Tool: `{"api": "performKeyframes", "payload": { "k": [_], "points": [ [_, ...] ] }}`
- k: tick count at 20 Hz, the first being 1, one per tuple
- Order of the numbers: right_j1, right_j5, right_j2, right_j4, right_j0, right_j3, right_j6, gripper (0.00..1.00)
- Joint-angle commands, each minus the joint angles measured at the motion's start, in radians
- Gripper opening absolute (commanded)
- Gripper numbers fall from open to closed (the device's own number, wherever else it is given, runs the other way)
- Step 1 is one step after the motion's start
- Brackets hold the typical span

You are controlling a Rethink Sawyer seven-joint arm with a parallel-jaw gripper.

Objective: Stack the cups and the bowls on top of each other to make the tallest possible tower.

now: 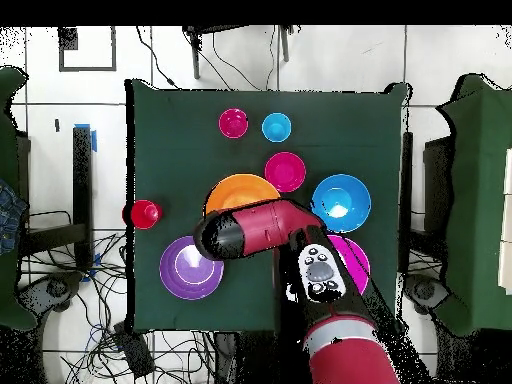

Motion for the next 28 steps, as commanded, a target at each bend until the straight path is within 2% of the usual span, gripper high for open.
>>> {"api": "performKeyframes", "payload": {
  "k": [1, 6, 11, 20, 28],
  "points": [
    [0.061, -0.038, 0.049, -0.067, 0.031, -0.052, -0.008, 1.00],
    [0.098, -0.061, 0.051, -0.091, 0.021, -0.072, -0.033, 1.00],
    [0.189, -0.119, 0.054, -0.107, -0.011, -0.108, -0.029, 1.00],
    [0.246, -0.105, 0.089, -0.124, -0.086, -0.137, -0.101, 1.00],
    [0.287, -0.094, 0.120, -0.136, -0.076, -0.173, -0.114, 1.00]
  ]
}}
